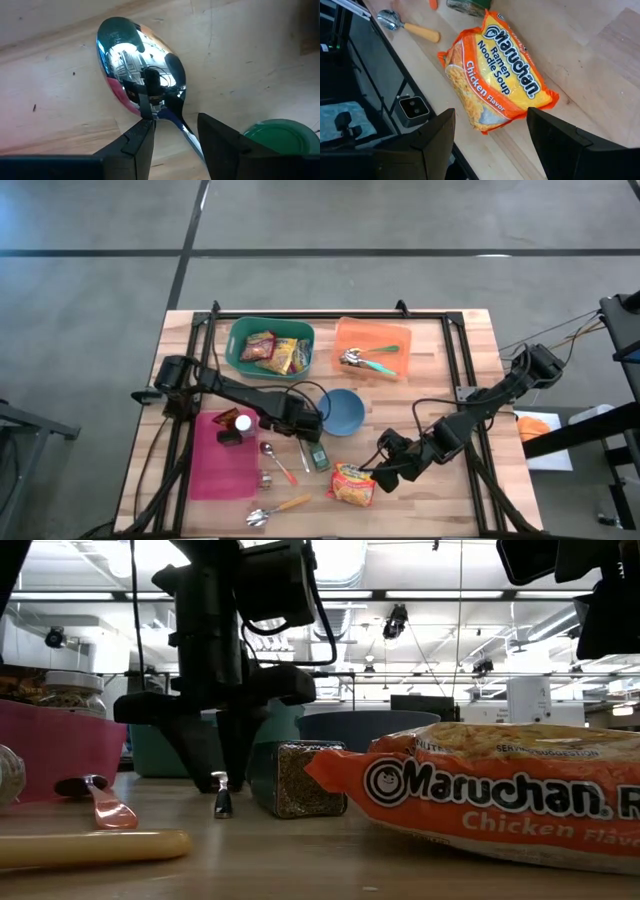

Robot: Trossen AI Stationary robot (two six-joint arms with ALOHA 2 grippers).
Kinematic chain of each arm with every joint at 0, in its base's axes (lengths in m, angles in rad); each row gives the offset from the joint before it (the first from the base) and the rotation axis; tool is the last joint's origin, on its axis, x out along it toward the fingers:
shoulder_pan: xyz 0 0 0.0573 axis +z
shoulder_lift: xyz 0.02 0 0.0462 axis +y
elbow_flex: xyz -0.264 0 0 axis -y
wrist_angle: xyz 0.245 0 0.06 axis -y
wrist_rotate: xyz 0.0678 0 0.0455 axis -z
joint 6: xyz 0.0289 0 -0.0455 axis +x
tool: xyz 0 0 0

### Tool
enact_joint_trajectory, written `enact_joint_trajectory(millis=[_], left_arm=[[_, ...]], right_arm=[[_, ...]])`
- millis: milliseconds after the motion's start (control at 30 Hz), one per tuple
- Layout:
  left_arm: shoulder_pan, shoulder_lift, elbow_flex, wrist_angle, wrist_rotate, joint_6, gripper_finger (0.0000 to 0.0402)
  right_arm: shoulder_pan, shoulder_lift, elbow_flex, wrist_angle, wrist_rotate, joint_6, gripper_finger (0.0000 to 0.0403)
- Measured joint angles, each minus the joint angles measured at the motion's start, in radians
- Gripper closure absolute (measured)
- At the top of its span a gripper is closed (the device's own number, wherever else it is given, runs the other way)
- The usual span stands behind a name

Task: Pick & Place Food Item
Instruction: Put the silver spoon into the orange bin

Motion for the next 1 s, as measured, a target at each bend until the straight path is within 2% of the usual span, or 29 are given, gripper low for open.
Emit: enact_joint_trajectory(millis=[100, 167, 433, 733, 1000], left_arm=[[0.002, 0.000, -0.005, 0.002, 0.000, 0.015, 0.0253], [0.003, 0.000, -0.005, -0.001, -0.001, 0.041, 0.0272], [0.004, 0.001, -0.008, -0.004, -0.020, 0.108, 0.0387], [0.004, -0.009, -0.011, 0.003, -0.052, 0.114, 0.0396], [0.008, -0.065, -0.017, 0.008, -0.130, 0.128, 0.0400]], right_arm=[[0.000, 0.000, 0.000, 0.000, 0.000, -0.011, 0.0161], [0.000, 0.000, 0.000, 0.000, -0.001, -0.018, 0.0161], [0.000, 0.000, 0.000, -0.001, -0.019, -0.026, 0.0161], [0.000, 0.000, 0.000, -0.001, -0.024, -0.041, 0.0161], [0.000, -0.001, 0.000, -0.002, -0.027, -0.041, 0.0161]])
